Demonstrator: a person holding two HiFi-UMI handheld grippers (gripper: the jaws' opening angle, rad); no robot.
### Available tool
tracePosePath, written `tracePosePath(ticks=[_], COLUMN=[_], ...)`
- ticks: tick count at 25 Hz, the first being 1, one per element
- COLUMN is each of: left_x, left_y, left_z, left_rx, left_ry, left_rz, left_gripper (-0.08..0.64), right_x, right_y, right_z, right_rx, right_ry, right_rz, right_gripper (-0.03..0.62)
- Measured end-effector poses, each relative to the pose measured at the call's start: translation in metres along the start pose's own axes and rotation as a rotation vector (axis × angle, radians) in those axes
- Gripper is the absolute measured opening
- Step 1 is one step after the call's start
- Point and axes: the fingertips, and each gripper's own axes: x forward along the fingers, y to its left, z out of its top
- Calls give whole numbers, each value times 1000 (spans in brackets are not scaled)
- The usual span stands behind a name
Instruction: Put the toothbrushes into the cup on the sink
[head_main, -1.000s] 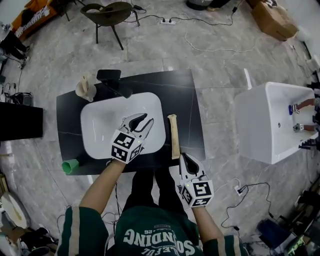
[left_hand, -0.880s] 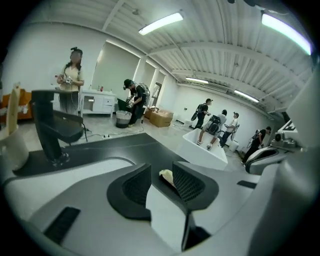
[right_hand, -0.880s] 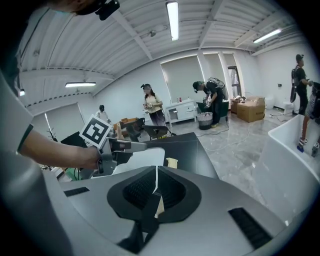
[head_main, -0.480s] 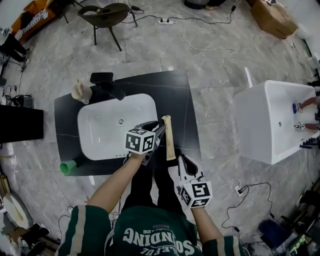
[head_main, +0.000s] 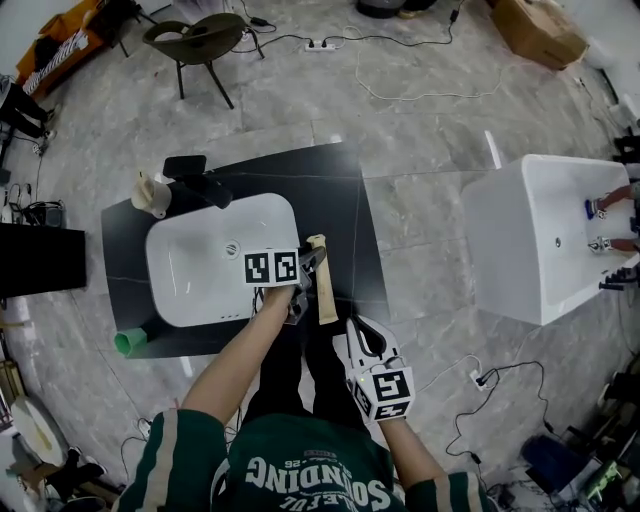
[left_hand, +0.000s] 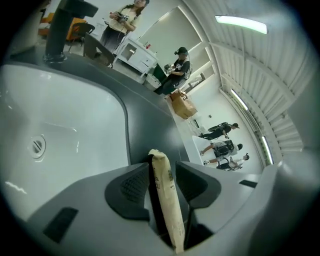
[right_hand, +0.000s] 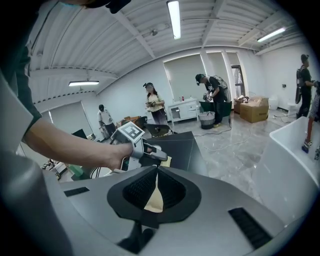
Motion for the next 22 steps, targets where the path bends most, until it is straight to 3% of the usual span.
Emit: tracePosePath(ticks=[5,11,19,22], left_x=[2,-7,-42,-65], left_y=[7,-3,-36,-47], left_z=[1,4,13,23], left_rx=[-77,-73,57,66], left_ry=[0,-29,-102,-162], left_rz=[17,-31,-83,-111], left_gripper=[127,63,51,47], right_x=[-7,-4,-3,0], right_y=[-14,-17,-8,-2], right_z=[-8,-3,6,8], right_rx=[9,5,-23,-36], right_ry=[13,9,-1,1], right_rz=[-7,17,62,84], right_gripper=[43,43,43,43])
